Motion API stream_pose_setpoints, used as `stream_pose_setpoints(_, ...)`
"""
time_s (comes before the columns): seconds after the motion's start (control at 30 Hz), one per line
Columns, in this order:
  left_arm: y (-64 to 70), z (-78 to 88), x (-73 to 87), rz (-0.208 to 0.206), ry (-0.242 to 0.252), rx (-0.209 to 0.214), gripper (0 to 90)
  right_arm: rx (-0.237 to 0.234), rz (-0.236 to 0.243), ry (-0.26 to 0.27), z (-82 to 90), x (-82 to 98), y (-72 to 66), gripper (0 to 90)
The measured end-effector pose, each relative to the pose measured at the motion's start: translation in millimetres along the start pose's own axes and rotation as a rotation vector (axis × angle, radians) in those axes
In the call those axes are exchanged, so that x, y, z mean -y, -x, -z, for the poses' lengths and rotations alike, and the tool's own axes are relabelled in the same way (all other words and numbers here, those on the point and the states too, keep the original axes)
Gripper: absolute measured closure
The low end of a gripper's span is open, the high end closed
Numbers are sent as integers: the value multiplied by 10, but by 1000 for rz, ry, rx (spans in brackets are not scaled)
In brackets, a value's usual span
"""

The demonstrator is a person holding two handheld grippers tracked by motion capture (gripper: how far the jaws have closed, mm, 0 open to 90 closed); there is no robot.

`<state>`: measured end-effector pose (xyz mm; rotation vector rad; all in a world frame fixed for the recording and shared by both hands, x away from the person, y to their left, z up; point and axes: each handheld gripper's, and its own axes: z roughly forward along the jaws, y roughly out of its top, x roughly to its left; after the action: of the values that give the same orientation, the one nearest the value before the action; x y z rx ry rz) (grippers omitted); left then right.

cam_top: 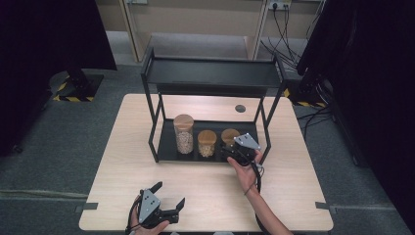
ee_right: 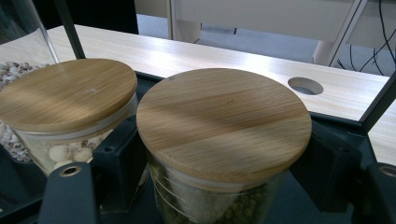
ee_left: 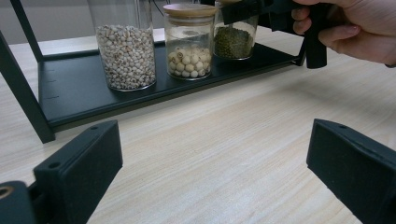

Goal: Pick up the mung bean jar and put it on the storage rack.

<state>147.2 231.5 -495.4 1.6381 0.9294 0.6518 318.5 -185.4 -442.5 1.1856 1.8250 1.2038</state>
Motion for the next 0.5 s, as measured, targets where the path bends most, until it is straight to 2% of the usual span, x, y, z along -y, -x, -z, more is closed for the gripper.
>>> stream_pose_setpoints(0.5,-2,1,0,0,0,0,28,9,-6,-12,-94,38,-5,253)
